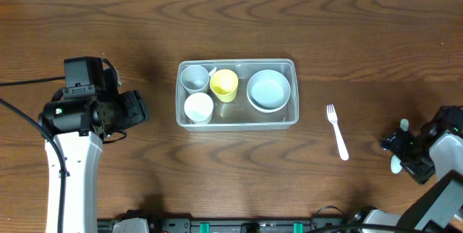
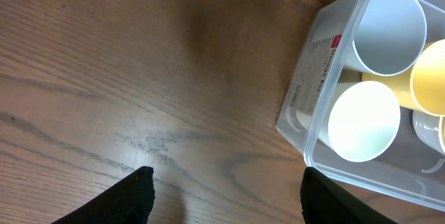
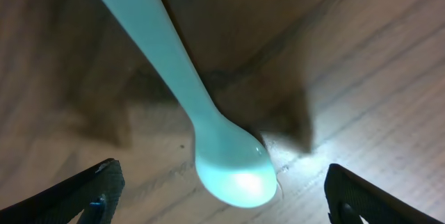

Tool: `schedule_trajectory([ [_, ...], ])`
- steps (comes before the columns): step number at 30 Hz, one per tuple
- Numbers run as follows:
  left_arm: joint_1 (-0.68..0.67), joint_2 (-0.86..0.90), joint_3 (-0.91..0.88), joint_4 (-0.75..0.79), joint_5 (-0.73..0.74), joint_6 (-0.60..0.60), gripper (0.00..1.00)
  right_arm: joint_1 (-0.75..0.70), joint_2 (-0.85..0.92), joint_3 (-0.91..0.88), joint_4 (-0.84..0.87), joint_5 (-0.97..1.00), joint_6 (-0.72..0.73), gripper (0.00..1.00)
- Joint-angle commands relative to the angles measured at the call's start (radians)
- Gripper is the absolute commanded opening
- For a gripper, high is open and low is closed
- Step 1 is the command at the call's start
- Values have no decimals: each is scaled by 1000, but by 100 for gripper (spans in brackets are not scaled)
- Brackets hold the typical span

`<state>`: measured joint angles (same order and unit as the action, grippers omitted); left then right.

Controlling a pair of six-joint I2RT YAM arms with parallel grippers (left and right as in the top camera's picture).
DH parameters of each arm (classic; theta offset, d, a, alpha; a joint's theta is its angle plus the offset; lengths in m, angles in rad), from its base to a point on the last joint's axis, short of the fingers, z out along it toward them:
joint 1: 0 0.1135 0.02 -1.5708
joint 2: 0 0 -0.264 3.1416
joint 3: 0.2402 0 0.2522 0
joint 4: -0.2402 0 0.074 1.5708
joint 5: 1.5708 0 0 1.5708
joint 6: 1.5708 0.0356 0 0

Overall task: Pack container
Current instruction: 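Grasp the light green spoon handle with the right gripper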

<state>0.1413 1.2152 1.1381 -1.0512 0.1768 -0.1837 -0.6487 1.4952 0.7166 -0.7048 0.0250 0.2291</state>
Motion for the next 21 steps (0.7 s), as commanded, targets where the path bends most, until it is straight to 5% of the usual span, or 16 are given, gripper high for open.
schedule_trajectory([
  [1,4,-11,-7,-6,-5,-1,68,-6,55,-7,9,1,-11,93],
  [10,4,-11,-6,-10,-5,-1,68,-6,117,-7,37,-22,-10,91],
  [21,4,-11,-7,-10,-5,-2,68,-5,117,-7,50,-57,-10,64],
])
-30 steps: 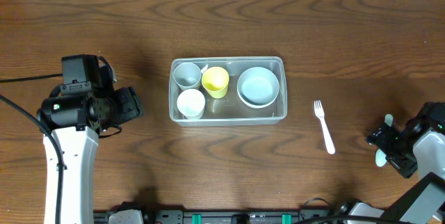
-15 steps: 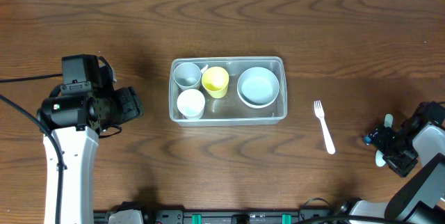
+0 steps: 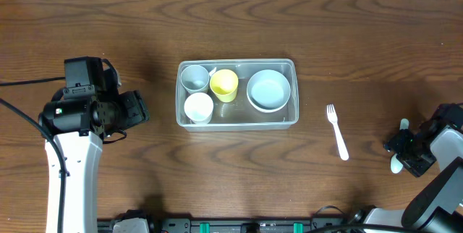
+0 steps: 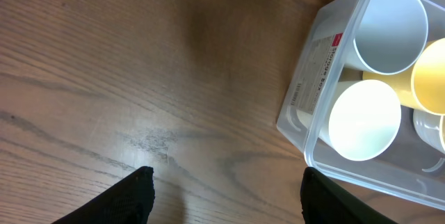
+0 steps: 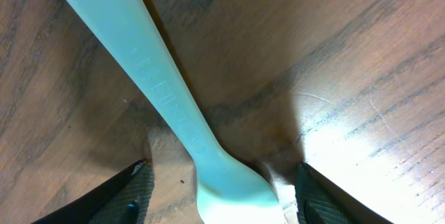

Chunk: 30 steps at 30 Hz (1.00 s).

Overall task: Pack container
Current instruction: 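Grasp the light green spoon handle with the right gripper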

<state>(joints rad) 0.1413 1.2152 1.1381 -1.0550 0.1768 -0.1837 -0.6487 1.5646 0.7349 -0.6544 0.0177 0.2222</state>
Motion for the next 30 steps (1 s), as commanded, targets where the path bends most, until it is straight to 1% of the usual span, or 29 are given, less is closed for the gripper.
schedule_trajectory([
  [1,4,-11,-6,-6,-5,-2,68,-5,48,-25,-5,-52,-3,64],
  [8,4,-11,-6,-6,-5,-1,68,-5,48,-25,-39,-52,-3,65],
  [17,4,-11,-7,-6,-5,-1,68,-5,48,-25,-74,-52,-3,61],
  [22,4,-11,-6,-6,-5,-1,68,-5,48,-25,-75,-52,-2,52],
  [30,4,-11,-6,-6,-5,-2,68,-5,48,-25,-74,-52,-2,43],
])
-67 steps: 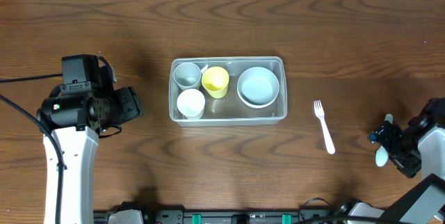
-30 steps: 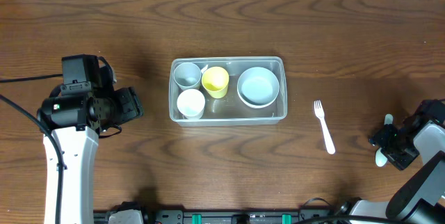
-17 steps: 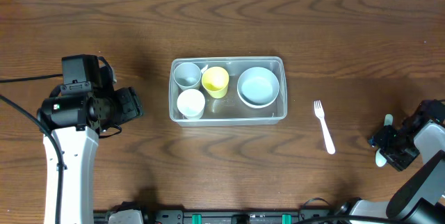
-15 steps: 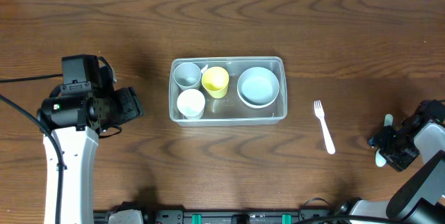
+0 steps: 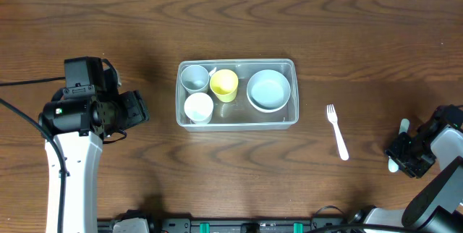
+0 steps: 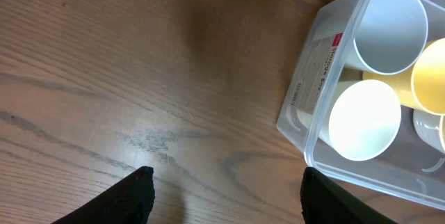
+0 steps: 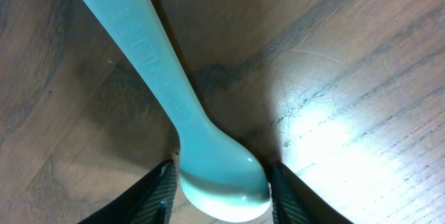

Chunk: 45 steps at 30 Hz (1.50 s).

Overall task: Pack container
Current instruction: 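Grasp the light green spoon handle with the right gripper, then carry the spoon into the container's front area with the right gripper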

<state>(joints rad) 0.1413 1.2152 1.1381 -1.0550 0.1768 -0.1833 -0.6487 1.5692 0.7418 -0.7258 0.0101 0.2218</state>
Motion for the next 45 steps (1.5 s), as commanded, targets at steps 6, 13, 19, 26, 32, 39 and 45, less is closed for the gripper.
schedule_trajectory([
  [6,4,-11,-6,-6,-5,-2,68,-5,43,-32,1,-45,-1,37],
  [13,4,-11,-7,-6,-5,-2,68,-5,43,-32,14,-45,9,35],
  [19,4,-11,-6,-5,-5,-2,68,-5,43,-32,38,-92,9,35],
  [26,4,-11,-7,-6,-5,-2,68,-5,43,-32,51,-99,9,33],
  [32,4,-11,-6,-6,-5,-2,68,3,43,-32,90,-174,9,28],
  [39,4,-11,-6,-6,-5,-2,68,72,43,-26,131,-175,9,21],
  [45,4,-11,-7,-6,-5,-2,68,161,38,5,158,-175,10,9],
])
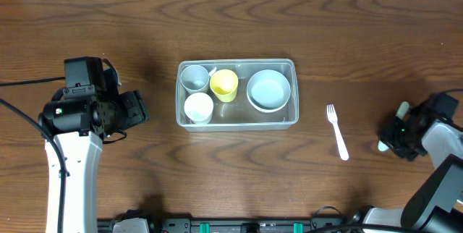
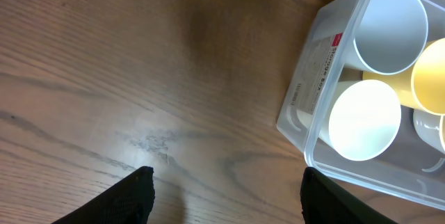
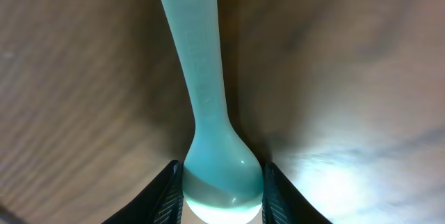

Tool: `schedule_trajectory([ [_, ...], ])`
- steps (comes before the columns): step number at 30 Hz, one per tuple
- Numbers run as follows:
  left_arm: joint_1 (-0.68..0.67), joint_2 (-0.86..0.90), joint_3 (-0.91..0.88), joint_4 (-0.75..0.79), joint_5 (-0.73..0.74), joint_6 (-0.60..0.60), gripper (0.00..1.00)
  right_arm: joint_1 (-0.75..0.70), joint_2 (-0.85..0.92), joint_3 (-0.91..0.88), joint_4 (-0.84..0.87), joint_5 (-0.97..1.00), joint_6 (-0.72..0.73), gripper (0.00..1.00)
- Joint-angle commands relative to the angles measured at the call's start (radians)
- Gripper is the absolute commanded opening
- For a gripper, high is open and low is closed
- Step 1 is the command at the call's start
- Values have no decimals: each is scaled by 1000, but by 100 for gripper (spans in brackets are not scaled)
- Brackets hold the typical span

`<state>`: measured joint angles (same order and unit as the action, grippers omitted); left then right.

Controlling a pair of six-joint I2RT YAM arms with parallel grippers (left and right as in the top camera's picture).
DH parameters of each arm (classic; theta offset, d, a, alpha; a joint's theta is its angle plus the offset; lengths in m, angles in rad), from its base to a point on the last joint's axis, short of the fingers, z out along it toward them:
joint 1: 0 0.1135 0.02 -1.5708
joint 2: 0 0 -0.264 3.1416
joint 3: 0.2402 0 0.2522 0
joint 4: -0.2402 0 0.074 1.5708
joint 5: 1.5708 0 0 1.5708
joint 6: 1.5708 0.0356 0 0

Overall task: Pack container
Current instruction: 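Carry the spoon into the container's front area with the right gripper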

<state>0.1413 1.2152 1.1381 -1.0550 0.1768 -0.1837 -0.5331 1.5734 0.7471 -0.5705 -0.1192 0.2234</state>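
The clear plastic container (image 1: 293,95) stands mid-table and holds a grey cup (image 1: 194,78), a yellow cup (image 1: 224,84), a white cup (image 1: 198,107) and a pale bowl (image 1: 269,90). A white fork (image 1: 337,142) lies on the wood to its right. At the far right my right gripper (image 1: 391,140) is shut on a pale green spoon (image 3: 201,78). The spoon's bowl end is pinched between the fingers (image 3: 170,189), and its handle points away from the wrist. My left gripper (image 2: 226,206) stands open over bare wood, left of the container (image 2: 313,106).
The container has open floor along its front side, between the white cup and the bowl. The fork lies between the container and my right gripper. The table's right edge is close to the right arm.
My right gripper has closed tight on the spoon's bowl end and moved a little toward the back and left. The table below it now looks blurred. The left arm is unchanged.
The spoon lay on the table at the far right with my right fingers wide apart around its bowl end. The fingers then stood closer at each moment, until they touched the spoon. Now they grip it. The left arm, container and fork stayed put.
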Motion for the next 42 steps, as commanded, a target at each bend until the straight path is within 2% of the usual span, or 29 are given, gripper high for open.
schedule_trajectory([
  [1,4,-11,-6,-6,-5,-2,68,60,31,8,3,-46,8,8],
  [12,4,-11,-7,-6,-5,-2,68,258,-143,168,-22,-47,23,2],
  [16,4,-11,-7,-6,-5,-2,68,372,-211,272,-85,-48,-35,1],
  [23,4,-11,-7,-6,-5,-2,68,679,-232,498,-216,-65,-303,1],
  [27,4,-11,-7,-6,-5,-2,68,856,-230,546,-206,-65,-467,1],
  [30,4,-11,-6,-6,-5,-2,68,954,-223,546,-190,-66,-536,1],
  [37,4,-11,-7,-6,-5,-2,68,1106,-150,545,-261,-65,-856,1],
  [42,4,-11,-7,-6,-5,-2,68,1117,-62,545,-267,-65,-880,1],
])
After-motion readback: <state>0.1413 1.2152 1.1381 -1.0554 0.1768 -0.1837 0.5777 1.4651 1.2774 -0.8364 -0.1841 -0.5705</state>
